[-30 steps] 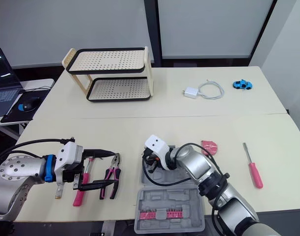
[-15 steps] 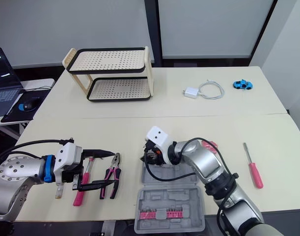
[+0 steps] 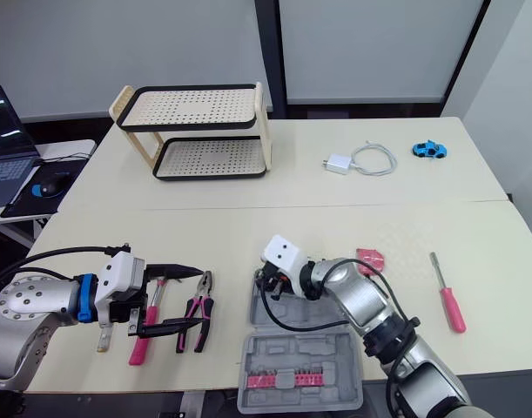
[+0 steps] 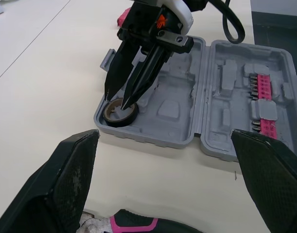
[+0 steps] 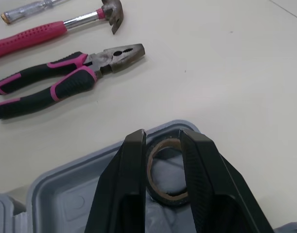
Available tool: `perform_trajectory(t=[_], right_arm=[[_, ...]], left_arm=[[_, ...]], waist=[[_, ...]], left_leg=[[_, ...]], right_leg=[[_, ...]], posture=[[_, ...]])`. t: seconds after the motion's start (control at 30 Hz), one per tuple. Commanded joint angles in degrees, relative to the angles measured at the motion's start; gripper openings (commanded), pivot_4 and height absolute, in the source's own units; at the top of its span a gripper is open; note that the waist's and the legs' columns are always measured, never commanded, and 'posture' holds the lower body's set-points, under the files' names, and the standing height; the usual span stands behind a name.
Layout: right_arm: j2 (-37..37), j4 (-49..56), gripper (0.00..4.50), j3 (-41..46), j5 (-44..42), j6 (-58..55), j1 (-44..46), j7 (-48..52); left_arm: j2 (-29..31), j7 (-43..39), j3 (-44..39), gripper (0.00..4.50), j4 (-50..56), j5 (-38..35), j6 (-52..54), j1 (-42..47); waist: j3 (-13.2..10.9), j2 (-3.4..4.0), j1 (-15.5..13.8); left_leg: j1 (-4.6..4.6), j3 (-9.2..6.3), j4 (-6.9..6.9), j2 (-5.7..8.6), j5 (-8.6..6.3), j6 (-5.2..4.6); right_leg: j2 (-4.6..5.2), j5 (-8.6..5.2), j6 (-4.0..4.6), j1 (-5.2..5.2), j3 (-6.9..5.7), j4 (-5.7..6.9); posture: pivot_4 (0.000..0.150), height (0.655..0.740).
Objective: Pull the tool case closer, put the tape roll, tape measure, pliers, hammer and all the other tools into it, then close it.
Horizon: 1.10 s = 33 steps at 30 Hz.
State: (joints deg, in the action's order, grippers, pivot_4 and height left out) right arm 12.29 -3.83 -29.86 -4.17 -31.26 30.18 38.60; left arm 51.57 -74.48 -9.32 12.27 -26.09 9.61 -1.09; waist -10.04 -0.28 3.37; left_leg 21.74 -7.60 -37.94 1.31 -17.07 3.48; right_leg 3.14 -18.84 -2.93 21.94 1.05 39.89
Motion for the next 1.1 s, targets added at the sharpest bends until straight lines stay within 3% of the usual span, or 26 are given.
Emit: perform_trajectory(t=[0.03,0.63,0.9,1.1], right_arm=[[-1.17,-1.14,1.18,-0.32,1.57,4.61,-0.11,0.11],[-2.97,-12.62,1.18,0.74,5.58,12.12,-0.78,1.36],[-3.94,-4.24,1.18,5.69,1.54,12.71,-0.77,3.17],[2.64,16.76,1.18,11.3,-3.15,1.33,-3.92,4.21]], left_arm=[[0.42,-0.16,-0.4,4.5,0.55,0.02,-0.75,-0.17],[0.36,0.94,-0.14,4.5,2.41,-0.37,0.76,0.19],[-0.13,2.24,-1.07,4.5,1.85,-1.36,2.04,0.54],[0.6,7.77,-8.07,4.5,-3.74,-3.63,8.85,0.93]], waist=[[0.0,0.0,0.0],[0.06,-0.03,0.01],[0.06,-0.03,-0.02],[0.06,-0.04,-0.11]], left_leg=[[0.0,0.0,0.0,0.0,0.01,0.01],[-0.05,0.0,-0.01,0.0,0.02,0.02],[-0.01,0.0,-0.01,-0.02,0.03,0.04],[0.04,-0.05,-0.01,-0.03,0.01,0.01]], right_leg=[[0.0,0.0,0.0,0.01,0.0,0.01],[-0.05,0.0,0.0,-0.01,-0.01,0.07],[-0.04,0.0,0.0,0.02,0.0,0.07],[-0.04,0.0,0.0,0.03,-0.03,0.07]], posture=[[0.15,0.74],[0.15,0.74],[0.15,0.74],[0.15,0.74]])
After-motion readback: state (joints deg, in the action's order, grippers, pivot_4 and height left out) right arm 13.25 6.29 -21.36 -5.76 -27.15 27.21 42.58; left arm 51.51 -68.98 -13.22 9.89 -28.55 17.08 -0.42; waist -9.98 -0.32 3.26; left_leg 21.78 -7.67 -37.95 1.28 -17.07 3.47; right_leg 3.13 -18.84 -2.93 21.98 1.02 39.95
